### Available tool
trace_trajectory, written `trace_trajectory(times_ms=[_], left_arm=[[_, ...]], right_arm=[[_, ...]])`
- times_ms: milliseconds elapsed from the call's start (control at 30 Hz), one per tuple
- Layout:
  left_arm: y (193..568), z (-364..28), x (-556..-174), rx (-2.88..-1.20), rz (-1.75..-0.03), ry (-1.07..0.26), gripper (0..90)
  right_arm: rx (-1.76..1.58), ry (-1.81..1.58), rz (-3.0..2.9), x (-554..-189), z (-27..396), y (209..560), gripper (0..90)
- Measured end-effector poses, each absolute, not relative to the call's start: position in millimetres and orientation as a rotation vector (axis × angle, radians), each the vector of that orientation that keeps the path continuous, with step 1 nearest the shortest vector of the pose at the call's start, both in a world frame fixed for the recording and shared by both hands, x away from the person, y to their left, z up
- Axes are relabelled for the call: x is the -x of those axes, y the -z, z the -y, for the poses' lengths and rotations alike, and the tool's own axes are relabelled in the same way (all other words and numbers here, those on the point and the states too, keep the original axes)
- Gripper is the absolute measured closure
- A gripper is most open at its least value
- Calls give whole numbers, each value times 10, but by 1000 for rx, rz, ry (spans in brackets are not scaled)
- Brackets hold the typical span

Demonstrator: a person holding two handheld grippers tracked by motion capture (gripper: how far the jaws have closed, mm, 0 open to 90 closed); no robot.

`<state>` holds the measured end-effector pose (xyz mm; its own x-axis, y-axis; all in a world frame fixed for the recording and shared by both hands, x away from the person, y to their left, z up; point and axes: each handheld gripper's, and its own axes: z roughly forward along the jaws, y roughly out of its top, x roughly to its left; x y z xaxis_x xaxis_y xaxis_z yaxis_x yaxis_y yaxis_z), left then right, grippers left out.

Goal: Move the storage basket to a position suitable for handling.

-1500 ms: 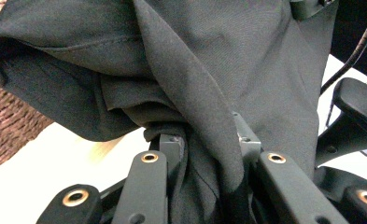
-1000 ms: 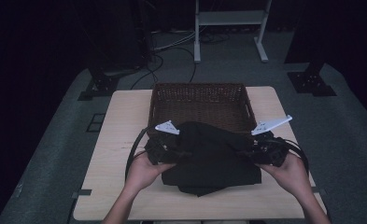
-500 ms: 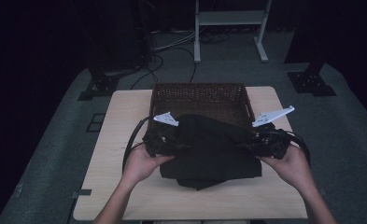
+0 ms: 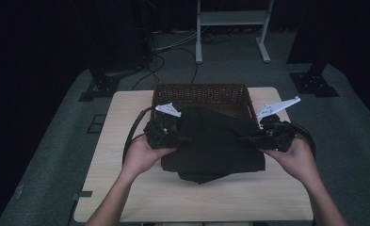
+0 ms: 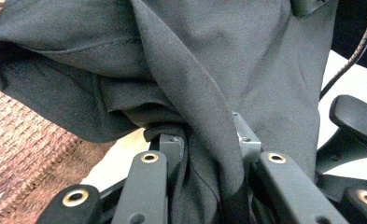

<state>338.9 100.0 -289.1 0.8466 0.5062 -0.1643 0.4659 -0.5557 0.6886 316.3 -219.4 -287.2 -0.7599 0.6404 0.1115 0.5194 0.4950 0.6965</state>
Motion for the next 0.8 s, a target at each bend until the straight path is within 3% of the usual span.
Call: trace_trajectory(times_ms=[800], left_arm=[[2663, -1030, -3551, -2254, -718, -86, 716]], right_arm=[[-977, -1093, -2580, -3352, 2126, 2622, 763]])
